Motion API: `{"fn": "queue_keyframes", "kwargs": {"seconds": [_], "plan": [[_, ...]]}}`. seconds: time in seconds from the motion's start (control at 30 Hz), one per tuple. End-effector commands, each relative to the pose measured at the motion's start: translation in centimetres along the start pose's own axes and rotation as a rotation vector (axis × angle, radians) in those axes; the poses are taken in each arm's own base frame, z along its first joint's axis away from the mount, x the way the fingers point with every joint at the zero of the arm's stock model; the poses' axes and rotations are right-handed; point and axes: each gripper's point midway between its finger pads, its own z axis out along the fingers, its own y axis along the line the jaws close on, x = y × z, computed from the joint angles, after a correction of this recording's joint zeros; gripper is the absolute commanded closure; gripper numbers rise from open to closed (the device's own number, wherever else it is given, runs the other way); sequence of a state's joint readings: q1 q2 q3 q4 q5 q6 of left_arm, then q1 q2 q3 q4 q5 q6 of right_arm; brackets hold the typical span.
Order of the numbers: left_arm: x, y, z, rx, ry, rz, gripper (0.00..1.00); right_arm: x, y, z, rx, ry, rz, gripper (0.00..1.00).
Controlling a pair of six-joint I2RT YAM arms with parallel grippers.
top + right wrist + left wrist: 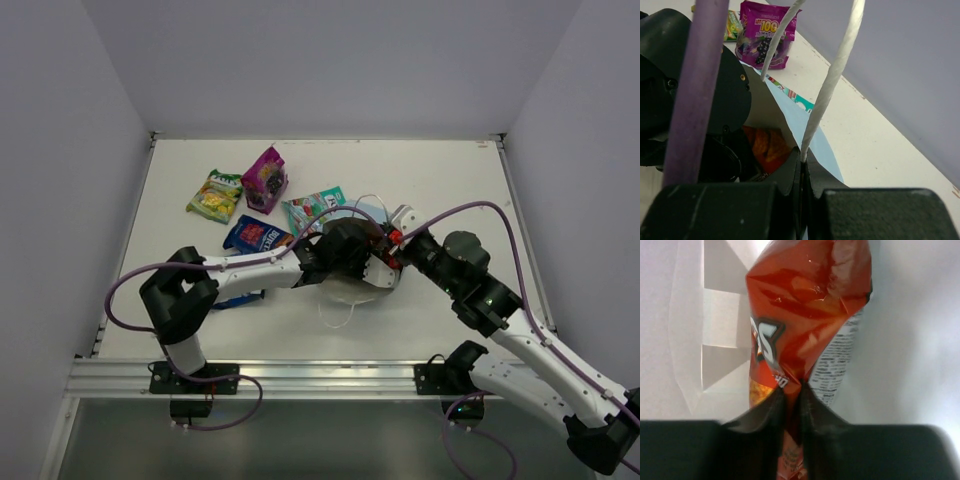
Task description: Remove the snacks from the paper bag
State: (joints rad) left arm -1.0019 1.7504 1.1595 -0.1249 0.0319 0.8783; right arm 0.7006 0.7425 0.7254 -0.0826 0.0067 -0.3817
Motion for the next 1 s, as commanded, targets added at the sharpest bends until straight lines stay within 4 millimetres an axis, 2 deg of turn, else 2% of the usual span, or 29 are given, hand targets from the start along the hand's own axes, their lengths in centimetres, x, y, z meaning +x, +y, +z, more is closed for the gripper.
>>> {"fn": "queue_keyframes", "kwargs": {"seconds": [0.0,0.03,0.07,0.27,0.3,0.37,0.4,0.47,0.83,0.93,0.97], "plan": [[-0.7,1.7,-0.6,-0.04,0.0,0.001,0.88,-3.0,0.0,-0.4,-0.018,-0.091,0.024,1.0],[-0.9,1.9,-0.8,-0.047,-0.003,0.003,0.98,-2.8,0.0,-0.3,-0.015,-0.087,0.026,1.0],[-1.1,2.1,-1.1,-0.055,-0.009,0.001,1.0,-2.6,0.0,-0.3,-0.014,-0.083,0.029,1.0],[-3.9,4.9,-5.1,-0.148,-0.114,-0.012,1.0,-0.8,-0.7,0.3,0.046,-0.009,0.055,1.0],[-4.9,5.5,-6.4,-0.164,-0.153,-0.021,1.0,-0.6,-0.9,0.3,0.058,0.0,0.062,1.0],[-5.7,5.6,-7.6,-0.171,-0.195,-0.026,1.0,0.1,-1.3,0.4,0.086,0.026,0.07,1.0],[-6.4,6.2,-9.1,-0.194,-0.225,-0.032,1.0,0.2,-1.4,0.4,0.093,0.032,0.075,1.0],[-7.0,6.5,-10.9,-0.218,-0.258,-0.033,1.0,0.7,-1.8,0.3,0.115,0.045,0.089,1.0],[-8.4,7.0,-17.7,-0.309,-0.375,-0.077,1.0,2.9,-3.4,-0.1,0.178,0.129,0.129,1.0],[-9.6,8.3,-20.7,-0.377,-0.45,-0.107,1.0,3.7,-4.1,-0.1,0.214,0.164,0.141,1.0],[-9.9,9.4,-21.9,-0.429,-0.468,-0.124,1.0,3.9,-4.4,-0.2,0.228,0.175,0.143,1.0]]}}
